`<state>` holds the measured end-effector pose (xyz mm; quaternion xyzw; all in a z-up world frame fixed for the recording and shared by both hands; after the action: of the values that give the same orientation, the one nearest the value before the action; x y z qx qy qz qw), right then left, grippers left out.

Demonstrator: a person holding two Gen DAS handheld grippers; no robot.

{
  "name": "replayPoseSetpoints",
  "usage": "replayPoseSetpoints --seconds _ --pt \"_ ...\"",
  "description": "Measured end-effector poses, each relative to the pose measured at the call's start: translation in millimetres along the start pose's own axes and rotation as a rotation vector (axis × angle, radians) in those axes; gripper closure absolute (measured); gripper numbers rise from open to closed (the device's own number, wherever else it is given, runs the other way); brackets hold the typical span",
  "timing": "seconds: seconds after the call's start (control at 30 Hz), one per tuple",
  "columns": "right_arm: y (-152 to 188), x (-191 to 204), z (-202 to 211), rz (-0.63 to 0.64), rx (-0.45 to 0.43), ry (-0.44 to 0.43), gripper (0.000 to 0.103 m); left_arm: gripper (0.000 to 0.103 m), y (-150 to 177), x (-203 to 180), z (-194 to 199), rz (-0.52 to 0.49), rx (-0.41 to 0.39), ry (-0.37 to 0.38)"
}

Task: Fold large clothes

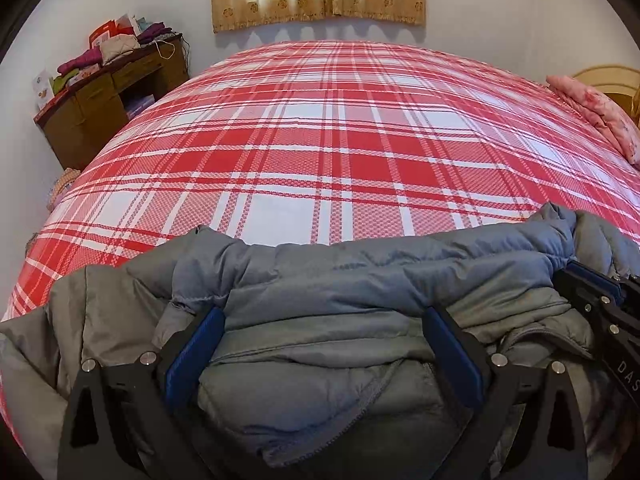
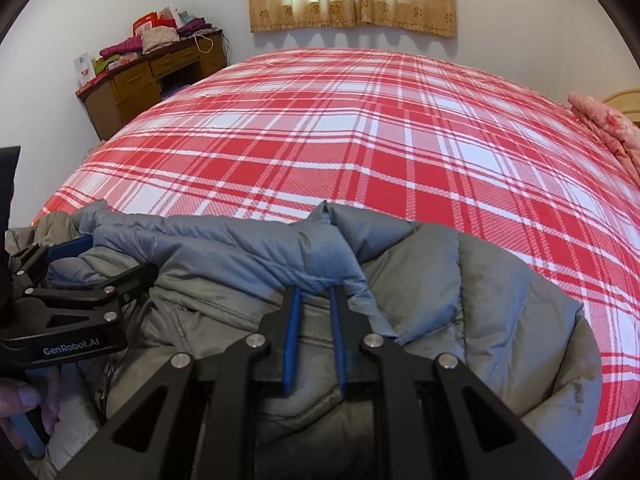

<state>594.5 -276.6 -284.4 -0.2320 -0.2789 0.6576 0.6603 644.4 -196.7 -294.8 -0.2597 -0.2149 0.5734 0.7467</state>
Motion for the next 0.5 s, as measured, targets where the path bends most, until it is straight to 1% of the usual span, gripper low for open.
replayPoseSetpoints --seconds 0.37,0.5 --pt "0.6 2.5 -3.0 0.023 0.007 0.031 0.086 0.003 0.3 -1.4 -1.2 -0.011 -0.001 -0.014" --pt "0.7 4.2 -3.9 0.053 0.013 0.061 0.086 0.003 0.7 -1.6 -0.7 -0.017 -0.001 -0.021"
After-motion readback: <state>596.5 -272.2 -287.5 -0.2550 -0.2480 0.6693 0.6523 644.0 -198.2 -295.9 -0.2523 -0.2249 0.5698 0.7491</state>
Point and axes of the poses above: each gripper's, at about its wrist camera, not at the fingertips, and z roughly against the way its jaws point, x to its left, y to its underside, the point moved 9 cm from there along -z, roughly the way its jaws point
